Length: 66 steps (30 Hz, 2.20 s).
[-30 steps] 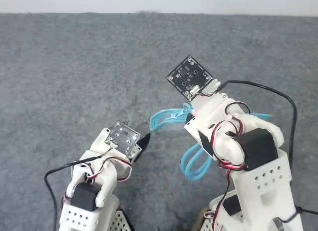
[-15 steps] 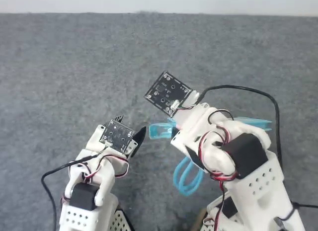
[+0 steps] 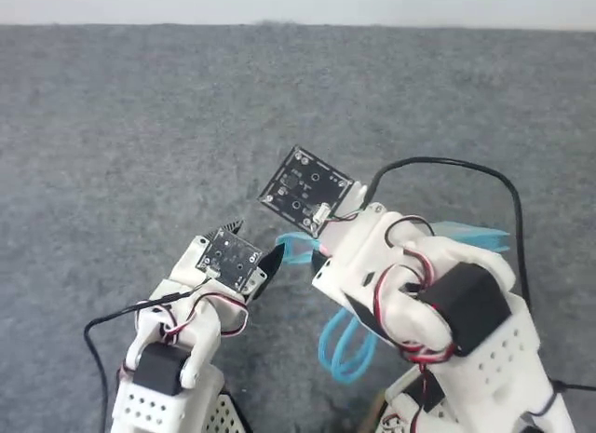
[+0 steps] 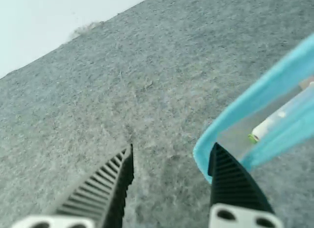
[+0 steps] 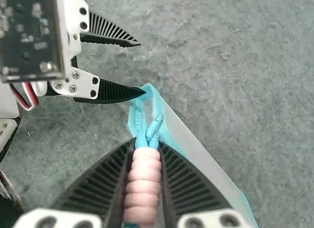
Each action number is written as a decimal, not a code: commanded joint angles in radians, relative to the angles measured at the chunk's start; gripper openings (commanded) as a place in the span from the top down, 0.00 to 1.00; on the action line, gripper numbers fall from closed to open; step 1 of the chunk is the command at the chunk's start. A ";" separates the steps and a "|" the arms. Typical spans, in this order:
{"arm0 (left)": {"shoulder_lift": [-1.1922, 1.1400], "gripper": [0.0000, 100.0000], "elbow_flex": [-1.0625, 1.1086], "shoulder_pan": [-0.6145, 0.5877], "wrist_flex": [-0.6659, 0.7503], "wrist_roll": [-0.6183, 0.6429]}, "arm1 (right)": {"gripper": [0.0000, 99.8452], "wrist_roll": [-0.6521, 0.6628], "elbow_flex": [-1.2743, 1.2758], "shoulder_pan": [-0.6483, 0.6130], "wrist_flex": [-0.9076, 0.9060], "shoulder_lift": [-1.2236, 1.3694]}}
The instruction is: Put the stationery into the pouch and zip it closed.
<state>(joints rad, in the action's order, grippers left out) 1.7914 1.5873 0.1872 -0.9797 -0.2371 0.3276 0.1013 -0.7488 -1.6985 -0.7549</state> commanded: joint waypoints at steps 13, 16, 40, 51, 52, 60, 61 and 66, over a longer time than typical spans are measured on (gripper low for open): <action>-0.006 0.76 0.031 0.012 0.078 -0.009 | 0.99 -0.009 -0.161 -0.142 -0.079 -0.013; -0.006 0.76 0.045 0.012 0.092 -0.009 | 0.99 -0.003 -0.161 -0.142 -0.079 -0.050; -0.003 0.71 0.088 0.169 0.081 -0.005 | 0.99 0.020 -0.153 -0.225 -0.091 -0.101; -0.003 0.71 0.081 0.169 0.078 -0.005 | 0.99 0.071 -0.080 -0.220 -0.062 -0.101; -0.003 0.71 0.081 0.169 0.078 -0.005 | 0.99 0.071 -0.080 -0.220 -0.054 -0.101; -0.003 0.71 0.002 0.169 -0.006 -0.005 | 0.99 0.084 -0.083 -0.220 -0.041 -0.035; -0.003 0.71 0.002 0.169 -0.008 -0.005 | 0.99 0.081 -0.092 -0.220 -0.035 -0.027; -0.003 0.63 -0.008 0.169 -0.015 -0.003 | 0.99 0.081 -0.161 -0.220 -0.065 0.004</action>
<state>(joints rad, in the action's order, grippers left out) 1.7929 1.6410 0.3468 -0.9858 -0.2371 0.3966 0.0245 -0.9513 -1.7538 -0.7534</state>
